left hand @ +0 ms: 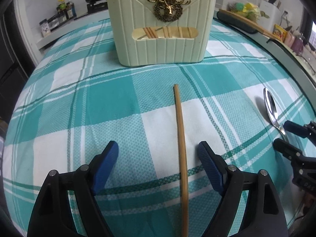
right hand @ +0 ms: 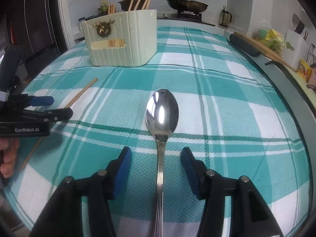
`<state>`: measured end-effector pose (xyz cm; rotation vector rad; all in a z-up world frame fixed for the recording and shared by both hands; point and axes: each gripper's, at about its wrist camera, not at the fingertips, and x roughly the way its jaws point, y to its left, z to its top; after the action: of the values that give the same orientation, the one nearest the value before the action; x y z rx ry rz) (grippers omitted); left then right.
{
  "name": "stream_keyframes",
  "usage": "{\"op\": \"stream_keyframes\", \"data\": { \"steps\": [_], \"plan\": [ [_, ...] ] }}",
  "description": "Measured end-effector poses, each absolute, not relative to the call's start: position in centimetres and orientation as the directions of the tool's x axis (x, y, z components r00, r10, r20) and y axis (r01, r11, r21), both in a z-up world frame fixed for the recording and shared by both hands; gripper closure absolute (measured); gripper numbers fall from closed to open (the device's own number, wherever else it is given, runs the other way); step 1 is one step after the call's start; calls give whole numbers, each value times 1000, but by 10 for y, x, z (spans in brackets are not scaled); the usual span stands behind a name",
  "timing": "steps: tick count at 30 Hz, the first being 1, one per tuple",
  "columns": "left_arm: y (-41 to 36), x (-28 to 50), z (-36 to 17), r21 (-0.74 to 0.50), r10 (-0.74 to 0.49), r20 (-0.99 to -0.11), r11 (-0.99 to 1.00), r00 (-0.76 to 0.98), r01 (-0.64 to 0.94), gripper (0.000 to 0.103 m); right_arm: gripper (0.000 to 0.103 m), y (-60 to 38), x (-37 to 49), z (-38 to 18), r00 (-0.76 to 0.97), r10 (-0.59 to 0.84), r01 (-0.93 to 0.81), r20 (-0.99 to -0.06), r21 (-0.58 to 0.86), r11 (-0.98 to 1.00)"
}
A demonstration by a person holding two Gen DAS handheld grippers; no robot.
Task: Organize utensils
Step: 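Grasp the steel spoon with the right gripper while the left grasps the chopstick, then lift the spoon and chopstick and carry both over the cream holder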
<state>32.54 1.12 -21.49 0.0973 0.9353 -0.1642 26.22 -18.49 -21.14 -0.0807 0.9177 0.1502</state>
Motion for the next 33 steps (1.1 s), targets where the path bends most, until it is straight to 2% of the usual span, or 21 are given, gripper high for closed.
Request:
{"op": "stream_keyframes", "data": {
  "steps": [15, 19, 21, 23, 24, 26, 27, 28, 33],
  "plan": [
    [14, 344, -217, 11, -94, -789, 986, 607, 167, 18, 49, -187, 304, -213, 595, 114, -195, -795, -6, 981],
    [12, 348, -216, 14, -95, -788, 985, 609, 171, 20, 50, -187, 310, -213, 594, 121, -201, -796, -1, 980],
    [9, 350, -215, 9, -110, -782, 982, 614, 188, 28, 50, -186, 311, -213, 595, 120, -206, -795, -7, 979],
    [1, 350, -213, 18, -123, -776, 976, 618, 217, 49, 54, -185, 313, -213, 594, 124, -211, -795, -5, 978],
    [-5, 350, -212, 23, -132, -773, 972, 621, 236, 56, 61, -184, 314, -213, 596, 123, -213, -794, -8, 977],
    [-18, 353, -212, 49, -135, -768, 962, 626, 269, 80, 61, -181, 316, -213, 600, 117, -216, -791, -19, 976],
    [-23, 355, -211, 56, -143, -766, 956, 626, 287, 86, 61, -180, 318, -213, 600, 116, -215, -791, -21, 976],
    [-27, 358, -211, 58, -152, -766, 951, 625, 303, 97, 61, -178, 320, -213, 601, 118, -216, -791, -19, 976],
    [-19, 363, -205, 0, -202, -759, 951, 619, 310, 99, 61, -177, 340, -210, 602, 148, -231, -785, 6, 973]
  ]
}}
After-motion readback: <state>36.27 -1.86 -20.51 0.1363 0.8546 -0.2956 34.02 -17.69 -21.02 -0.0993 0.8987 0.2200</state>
